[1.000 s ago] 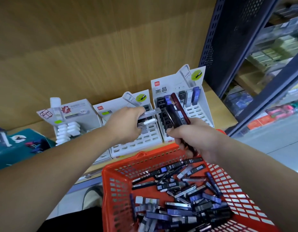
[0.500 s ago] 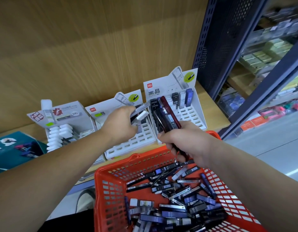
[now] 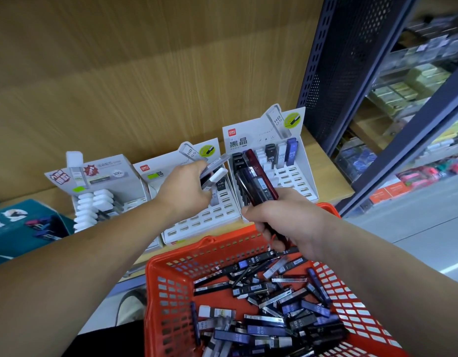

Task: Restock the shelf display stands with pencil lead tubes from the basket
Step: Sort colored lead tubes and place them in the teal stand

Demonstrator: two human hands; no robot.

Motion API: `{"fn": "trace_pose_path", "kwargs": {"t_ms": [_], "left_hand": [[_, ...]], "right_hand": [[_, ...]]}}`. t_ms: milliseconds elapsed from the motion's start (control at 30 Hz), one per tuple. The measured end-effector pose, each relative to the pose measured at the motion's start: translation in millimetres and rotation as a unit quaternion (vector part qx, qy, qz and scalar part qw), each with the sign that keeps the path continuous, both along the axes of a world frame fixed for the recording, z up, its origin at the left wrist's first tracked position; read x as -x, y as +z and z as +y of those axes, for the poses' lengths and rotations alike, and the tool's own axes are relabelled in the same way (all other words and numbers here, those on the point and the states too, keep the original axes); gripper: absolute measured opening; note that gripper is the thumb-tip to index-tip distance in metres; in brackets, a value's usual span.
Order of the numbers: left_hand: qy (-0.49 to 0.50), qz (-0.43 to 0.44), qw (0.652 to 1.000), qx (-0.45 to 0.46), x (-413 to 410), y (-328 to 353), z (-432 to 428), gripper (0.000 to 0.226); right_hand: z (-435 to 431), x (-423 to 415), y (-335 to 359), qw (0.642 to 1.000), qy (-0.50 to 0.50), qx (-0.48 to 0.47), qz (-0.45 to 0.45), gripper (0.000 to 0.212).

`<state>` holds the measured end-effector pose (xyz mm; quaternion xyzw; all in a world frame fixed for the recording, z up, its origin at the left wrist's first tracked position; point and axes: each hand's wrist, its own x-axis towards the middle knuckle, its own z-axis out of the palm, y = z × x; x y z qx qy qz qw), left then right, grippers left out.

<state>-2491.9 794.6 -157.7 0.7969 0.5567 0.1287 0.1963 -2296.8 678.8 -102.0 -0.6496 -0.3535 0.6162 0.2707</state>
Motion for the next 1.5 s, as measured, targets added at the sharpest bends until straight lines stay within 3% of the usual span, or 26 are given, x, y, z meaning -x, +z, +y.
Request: {"fn": "trace_pose_path", "kwargs": {"t_ms": [167,233,333,433,600,900,1100,1300,1500], "left_hand": [[-0.012,0.072,0.997,0.02,-4,0,-7,0.023],[-0.001,0.061,0.998,0.031,-4,-1,-12,0.028],[0.044,-0.014,0.998,0.042,-3,9,-12,0.019],[0.096,-0.12,0.985,0.084,-3,37,-12,0.023],[0.174,-0.299,0.909,0.232,-3,96,-33,0.029],[0.155,-0.396,0.845,0.326,-1,110,-67,0.031],[0.153,-0.35,0.88,0.283,3,108,-63,0.026],[0.174,-0.37,0.876,0.254,14,104,-52,0.034],[0.156,-0.299,0.899,0.279,19,97,-53,0.025]], "right_hand": [[0,-1,-1,1.0,-0.003,0.002,-0.001,0.016],[0,-1,-1,1.0,0.004,-0.001,-0.001,0.016],[-1,-2,0,1.0,-0.001,-0.011,0.015,0.017],[-2,-2,2,0.999,0.002,-0.017,0.036,0.021],[-8,4,13,0.996,0.058,-0.027,0.07,0.028],[-14,7,21,0.99,0.097,-0.06,0.084,0.025],[-13,6,18,0.992,0.077,-0.056,0.089,0.019],[-9,-1,13,0.995,0.025,-0.037,0.088,0.017],[-5,-1,4,0.993,-0.047,-0.108,0.028,0.016]]}}
